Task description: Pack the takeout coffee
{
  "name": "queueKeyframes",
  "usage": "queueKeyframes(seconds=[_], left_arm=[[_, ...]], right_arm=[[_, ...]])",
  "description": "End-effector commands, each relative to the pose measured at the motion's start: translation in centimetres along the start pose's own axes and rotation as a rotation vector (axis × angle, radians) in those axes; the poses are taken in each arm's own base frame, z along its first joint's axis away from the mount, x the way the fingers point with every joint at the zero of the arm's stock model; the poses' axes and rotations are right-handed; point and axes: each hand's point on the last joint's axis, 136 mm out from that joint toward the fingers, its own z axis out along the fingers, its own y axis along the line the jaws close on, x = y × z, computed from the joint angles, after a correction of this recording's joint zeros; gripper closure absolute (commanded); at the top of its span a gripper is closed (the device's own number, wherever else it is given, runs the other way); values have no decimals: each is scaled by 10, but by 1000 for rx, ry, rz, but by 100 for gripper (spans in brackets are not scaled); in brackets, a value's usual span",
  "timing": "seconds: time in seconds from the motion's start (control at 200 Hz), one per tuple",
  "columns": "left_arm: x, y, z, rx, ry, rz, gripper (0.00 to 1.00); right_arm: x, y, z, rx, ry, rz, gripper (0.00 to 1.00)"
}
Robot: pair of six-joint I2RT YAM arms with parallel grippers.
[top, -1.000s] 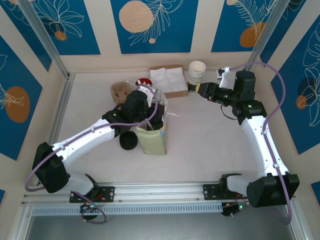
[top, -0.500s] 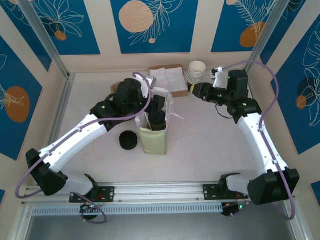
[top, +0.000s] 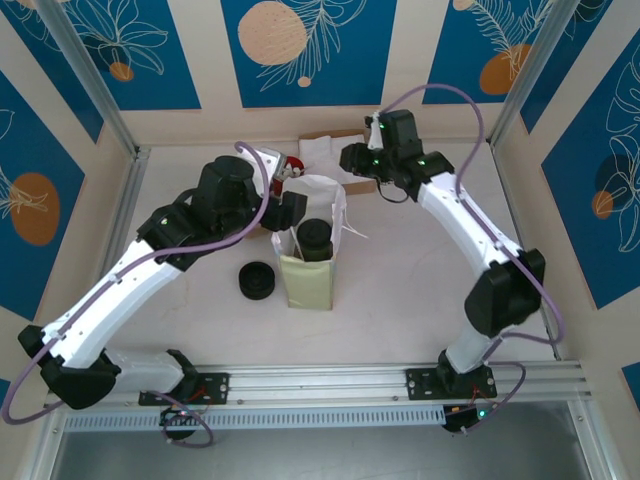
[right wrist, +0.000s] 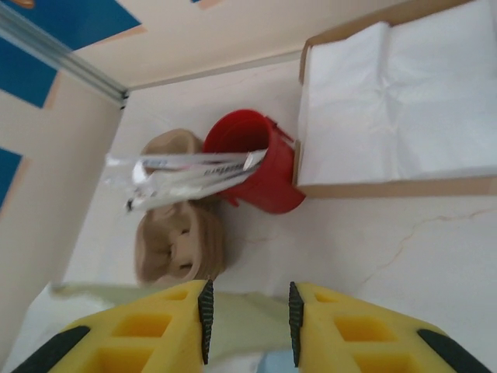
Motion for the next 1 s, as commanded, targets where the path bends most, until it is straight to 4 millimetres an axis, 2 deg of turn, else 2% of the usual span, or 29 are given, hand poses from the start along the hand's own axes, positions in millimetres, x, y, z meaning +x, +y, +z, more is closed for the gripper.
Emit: queueKeyframes(seconds=[0.0, 0.205, 0.515, 0.805, 0.995], left_arm=[[6, 10, -23, -40, -1, 16, 24], [15, 23, -42, -87, 1, 18, 23], [29, 37, -58, -140, 16, 10, 22], [29, 42, -65, -162, 17, 20, 21], [27, 44, -69, -178, 26, 32, 21]], right_arm=[[-16, -9, 21, 106, -42, -94, 64], [-22, -18, 79, 162, -10, -162, 61], [-22, -43, 144, 254, 23, -233, 54], [-18, -67, 188, 314, 66, -251, 50], [-14, -84, 207, 330, 70, -264, 40]])
